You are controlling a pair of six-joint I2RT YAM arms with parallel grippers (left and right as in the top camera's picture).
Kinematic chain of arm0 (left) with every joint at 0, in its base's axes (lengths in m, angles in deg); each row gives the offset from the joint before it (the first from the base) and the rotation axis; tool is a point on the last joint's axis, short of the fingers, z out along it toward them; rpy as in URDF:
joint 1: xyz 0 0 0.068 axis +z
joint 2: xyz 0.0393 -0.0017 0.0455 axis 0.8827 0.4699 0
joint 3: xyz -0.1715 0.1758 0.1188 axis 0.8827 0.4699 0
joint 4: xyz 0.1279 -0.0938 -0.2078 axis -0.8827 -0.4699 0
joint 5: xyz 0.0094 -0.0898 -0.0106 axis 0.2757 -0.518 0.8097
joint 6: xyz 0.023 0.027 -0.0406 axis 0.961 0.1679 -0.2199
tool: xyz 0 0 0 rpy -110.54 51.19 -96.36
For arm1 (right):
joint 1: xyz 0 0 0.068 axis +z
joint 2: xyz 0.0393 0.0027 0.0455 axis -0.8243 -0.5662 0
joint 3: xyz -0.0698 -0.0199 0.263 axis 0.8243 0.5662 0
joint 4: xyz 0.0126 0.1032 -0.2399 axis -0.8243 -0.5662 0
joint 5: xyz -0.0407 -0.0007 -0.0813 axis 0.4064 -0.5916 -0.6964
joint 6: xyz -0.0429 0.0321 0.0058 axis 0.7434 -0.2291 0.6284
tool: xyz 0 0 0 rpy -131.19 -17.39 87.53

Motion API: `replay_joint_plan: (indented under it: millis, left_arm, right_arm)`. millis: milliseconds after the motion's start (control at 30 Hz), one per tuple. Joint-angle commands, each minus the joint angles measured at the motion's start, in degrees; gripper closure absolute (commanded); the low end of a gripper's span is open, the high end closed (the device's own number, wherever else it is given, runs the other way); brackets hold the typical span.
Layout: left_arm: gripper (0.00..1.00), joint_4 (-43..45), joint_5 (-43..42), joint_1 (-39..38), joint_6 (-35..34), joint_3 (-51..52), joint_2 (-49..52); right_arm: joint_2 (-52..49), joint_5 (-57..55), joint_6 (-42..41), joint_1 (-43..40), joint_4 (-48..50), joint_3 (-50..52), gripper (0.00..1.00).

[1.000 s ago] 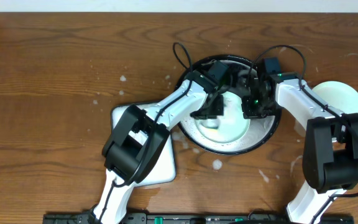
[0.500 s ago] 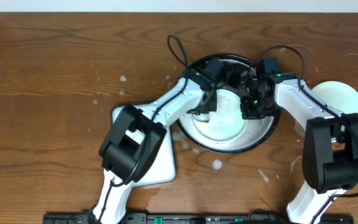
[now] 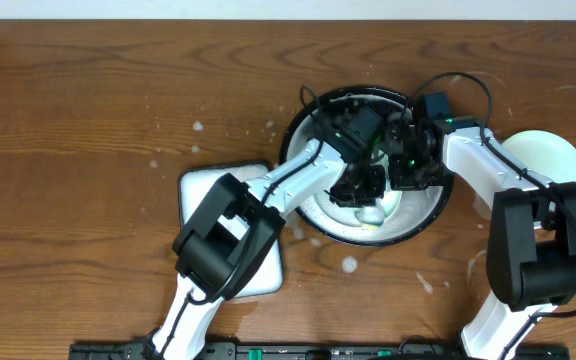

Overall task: Clean dirty plates on tray and stack at the side
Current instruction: 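Scrub the green plate in the basin with the sponge in left gripper, then return the sponge to the white tray with the left gripper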

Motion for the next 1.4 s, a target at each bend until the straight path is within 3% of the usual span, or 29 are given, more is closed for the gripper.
replay_joint_plan:
  millis: [0,200,400,700,1000,1200,1367]
  left_arm:
    - [0.92,-3.1,-3.0,1.3,0.9,1.0,1.7]
    - [0.92,-10.6,19.3,4.9,3.7,1.0,1.7]
    - [0.92,-10.9,34.0,8.4,5.3,0.9,1.7]
    - [0.92,-15.3,34.8,9.7,6.7,-6.1,-1.5]
    - [0.92,-18.4,34.8,9.8,10.2,-9.3,-16.3]
    - [0.92,-29.1,35.7,12.8,11.2,-9.1,-24.7]
    - [0.92,-38.4,36.5,17.9,11.2,-5.6,-25.3]
  right_arm:
    - [-1.0,-3.9,-0.1,-0.4,-0.7,0.8,0.99]
    - [-1.0,-3.9,-0.1,-0.4,-1.2,0.8,0.99]
    - [-1.0,-4.8,-0.1,-0.4,-1.2,0.8,0.99]
    - [-1.0,-6.4,-1.8,-0.5,-1.6,0.8,0.99]
    - [-1.0,-6.4,-2.1,-0.5,-1.5,0.8,0.99]
    - [-1.0,-6.4,-2.1,-0.6,0.0,0.8,0.99]
    - [-0.5,-4.7,-2.1,-0.6,0.9,-0.3,0.99]
